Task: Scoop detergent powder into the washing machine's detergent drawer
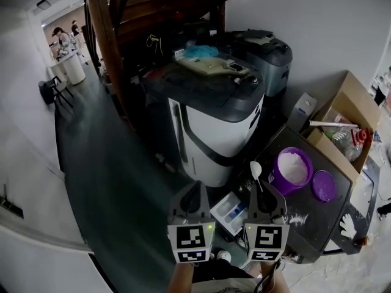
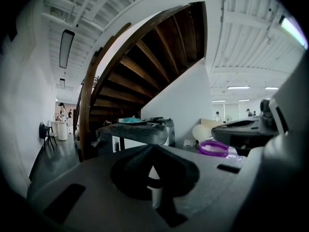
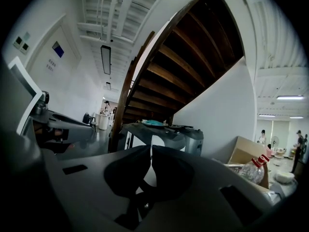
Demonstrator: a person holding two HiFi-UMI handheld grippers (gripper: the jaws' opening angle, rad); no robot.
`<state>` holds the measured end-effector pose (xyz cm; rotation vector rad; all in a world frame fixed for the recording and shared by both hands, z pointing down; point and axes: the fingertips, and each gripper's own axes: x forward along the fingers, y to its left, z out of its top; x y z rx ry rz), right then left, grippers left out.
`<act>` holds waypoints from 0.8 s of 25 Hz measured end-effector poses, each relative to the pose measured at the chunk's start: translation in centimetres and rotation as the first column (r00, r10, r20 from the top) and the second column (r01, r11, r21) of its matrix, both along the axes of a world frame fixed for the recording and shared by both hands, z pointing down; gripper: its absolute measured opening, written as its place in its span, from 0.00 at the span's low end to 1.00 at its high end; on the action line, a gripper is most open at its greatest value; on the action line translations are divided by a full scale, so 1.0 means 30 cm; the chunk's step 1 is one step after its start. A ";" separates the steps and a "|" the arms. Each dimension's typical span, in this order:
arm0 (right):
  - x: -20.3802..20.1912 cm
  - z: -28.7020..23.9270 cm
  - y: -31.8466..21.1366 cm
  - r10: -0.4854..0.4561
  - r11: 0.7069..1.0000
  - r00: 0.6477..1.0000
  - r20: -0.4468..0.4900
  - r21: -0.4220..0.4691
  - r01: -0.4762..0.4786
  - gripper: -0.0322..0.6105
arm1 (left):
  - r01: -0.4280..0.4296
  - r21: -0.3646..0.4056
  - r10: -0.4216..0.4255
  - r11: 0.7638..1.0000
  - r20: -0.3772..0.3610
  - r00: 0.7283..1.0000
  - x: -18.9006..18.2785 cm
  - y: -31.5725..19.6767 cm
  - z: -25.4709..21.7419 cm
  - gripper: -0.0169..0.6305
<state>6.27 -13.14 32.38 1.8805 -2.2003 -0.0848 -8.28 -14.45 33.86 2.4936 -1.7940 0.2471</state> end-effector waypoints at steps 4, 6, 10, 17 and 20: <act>0.002 -0.043 0.002 0.002 0.999 1.000 0.016 0.033 -0.002 0.08 | -0.001 0.029 0.001 1.000 0.006 1.000 0.001 0.005 -0.044 0.03; 0.002 -0.058 0.004 0.003 0.999 1.000 0.017 0.047 -0.003 0.08 | -0.002 0.045 0.001 0.999 0.007 1.000 0.002 0.006 -0.065 0.03; 0.003 -0.066 0.011 0.001 0.999 1.000 0.017 0.045 -0.002 0.08 | -0.004 0.065 0.003 0.998 0.011 1.000 0.007 0.005 -0.090 0.03; 0.008 -0.102 0.020 0.003 0.997 1.000 0.026 0.077 -0.005 0.08 | -0.013 0.075 0.012 0.997 0.015 1.000 0.014 0.009 -0.100 0.03; 0.009 -0.111 0.025 0.003 0.997 0.999 0.032 0.083 -0.006 0.08 | -0.016 0.082 0.015 0.997 0.018 1.000 0.015 0.015 -0.108 0.03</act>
